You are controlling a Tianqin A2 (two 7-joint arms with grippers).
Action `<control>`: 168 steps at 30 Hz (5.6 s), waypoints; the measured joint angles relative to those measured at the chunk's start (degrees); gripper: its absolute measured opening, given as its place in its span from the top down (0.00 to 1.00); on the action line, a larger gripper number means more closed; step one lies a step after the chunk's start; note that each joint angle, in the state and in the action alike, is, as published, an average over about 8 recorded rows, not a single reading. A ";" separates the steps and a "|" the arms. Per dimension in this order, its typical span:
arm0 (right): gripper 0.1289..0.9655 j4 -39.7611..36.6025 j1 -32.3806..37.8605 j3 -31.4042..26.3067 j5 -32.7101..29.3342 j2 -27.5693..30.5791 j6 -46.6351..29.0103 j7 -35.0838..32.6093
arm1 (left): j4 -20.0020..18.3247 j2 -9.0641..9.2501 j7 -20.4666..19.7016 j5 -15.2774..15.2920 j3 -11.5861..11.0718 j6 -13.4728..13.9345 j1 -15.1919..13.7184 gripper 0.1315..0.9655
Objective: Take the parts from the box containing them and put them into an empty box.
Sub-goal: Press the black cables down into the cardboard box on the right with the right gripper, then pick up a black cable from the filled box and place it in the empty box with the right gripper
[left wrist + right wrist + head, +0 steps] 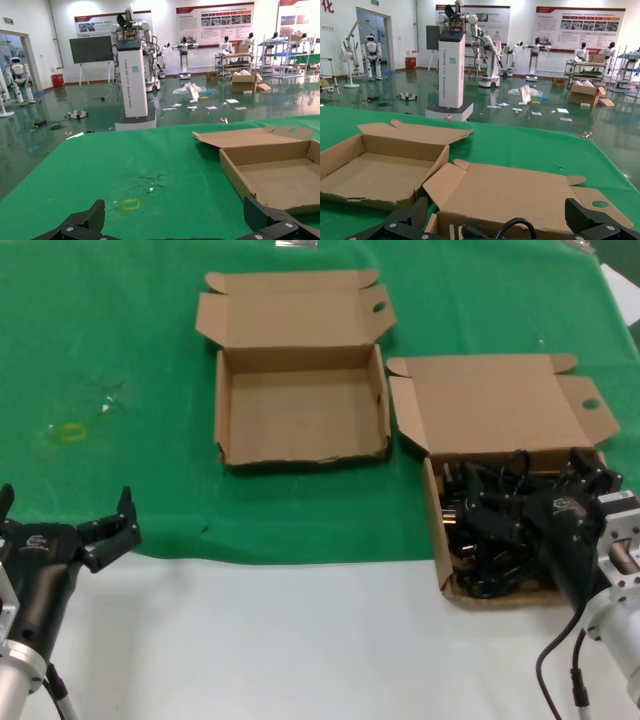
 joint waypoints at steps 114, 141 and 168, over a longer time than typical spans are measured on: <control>0.06 -81.96 77.30 -32.50 -24.59 9.54 -72.51 -43.45 | 0.00 0.00 -0.02 0.02 0.00 0.00 0.00 0.99; 0.57 -61.98 68.02 -30.90 -25.93 16.95 -74.61 -31.10 | 0.00 0.00 -0.02 0.02 0.00 0.00 0.00 0.99; 0.90 -49.79 67.89 -29.06 -24.76 19.24 -76.22 -20.27 | 0.00 0.00 -0.02 0.02 0.00 0.00 0.00 0.99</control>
